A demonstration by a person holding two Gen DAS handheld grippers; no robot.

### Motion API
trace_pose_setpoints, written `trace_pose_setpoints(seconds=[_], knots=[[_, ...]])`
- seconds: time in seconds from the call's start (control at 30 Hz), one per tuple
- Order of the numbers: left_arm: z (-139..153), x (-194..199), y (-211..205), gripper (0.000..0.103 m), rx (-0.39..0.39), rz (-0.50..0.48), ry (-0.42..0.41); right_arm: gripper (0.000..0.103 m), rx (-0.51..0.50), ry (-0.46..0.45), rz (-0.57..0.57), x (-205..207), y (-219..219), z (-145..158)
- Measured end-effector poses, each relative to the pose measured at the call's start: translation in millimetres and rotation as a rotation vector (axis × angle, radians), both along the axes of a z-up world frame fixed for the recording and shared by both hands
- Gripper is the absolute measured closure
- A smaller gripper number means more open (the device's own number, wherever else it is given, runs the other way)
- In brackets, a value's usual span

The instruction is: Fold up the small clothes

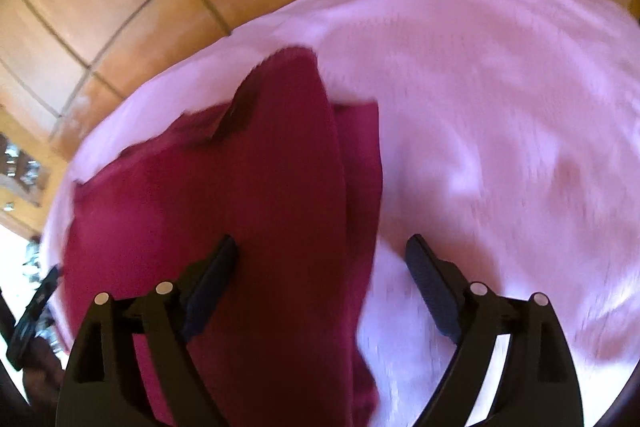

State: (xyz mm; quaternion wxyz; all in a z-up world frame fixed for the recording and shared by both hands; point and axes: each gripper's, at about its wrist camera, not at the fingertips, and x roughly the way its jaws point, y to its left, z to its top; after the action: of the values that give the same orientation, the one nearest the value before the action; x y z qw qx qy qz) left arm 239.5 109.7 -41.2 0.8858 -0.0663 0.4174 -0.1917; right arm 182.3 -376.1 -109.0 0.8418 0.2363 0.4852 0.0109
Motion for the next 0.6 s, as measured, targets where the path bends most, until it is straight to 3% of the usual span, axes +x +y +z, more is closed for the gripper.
trace_pose_setpoints(seconds=[0.27, 0.37, 0.47, 0.53, 0.6], knots=[[-14.9, -6.3, 23.2, 0.035, -0.118, 0.013, 0.087, 0.017, 0.213, -0.039, 0.073, -59.0, -1.5, -4.3], [-12.7, -8.8, 28.1, 0.035, -0.137, 0.014, 0.087, 0.021, 0.232, -0.056, 0.067, -62.3, 6.5, -3.5], [-9.6, -9.2, 29.1, 0.035, -0.172, -0.011, 0.088, 0.03, 0.308, -0.066, 0.067, -59.2, 11.9, -7.1], [-11.6, -8.5, 25.9, 0.035, -0.154, -0.022, 0.095, 0.032, 0.304, -0.069, 0.073, -56.4, 17.8, -8.8], [-17.0, -7.0, 23.9, 0.037, -0.124, -0.016, 0.113, 0.043, 0.307, -0.072, 0.068, -54.4, 21.2, -8.4]])
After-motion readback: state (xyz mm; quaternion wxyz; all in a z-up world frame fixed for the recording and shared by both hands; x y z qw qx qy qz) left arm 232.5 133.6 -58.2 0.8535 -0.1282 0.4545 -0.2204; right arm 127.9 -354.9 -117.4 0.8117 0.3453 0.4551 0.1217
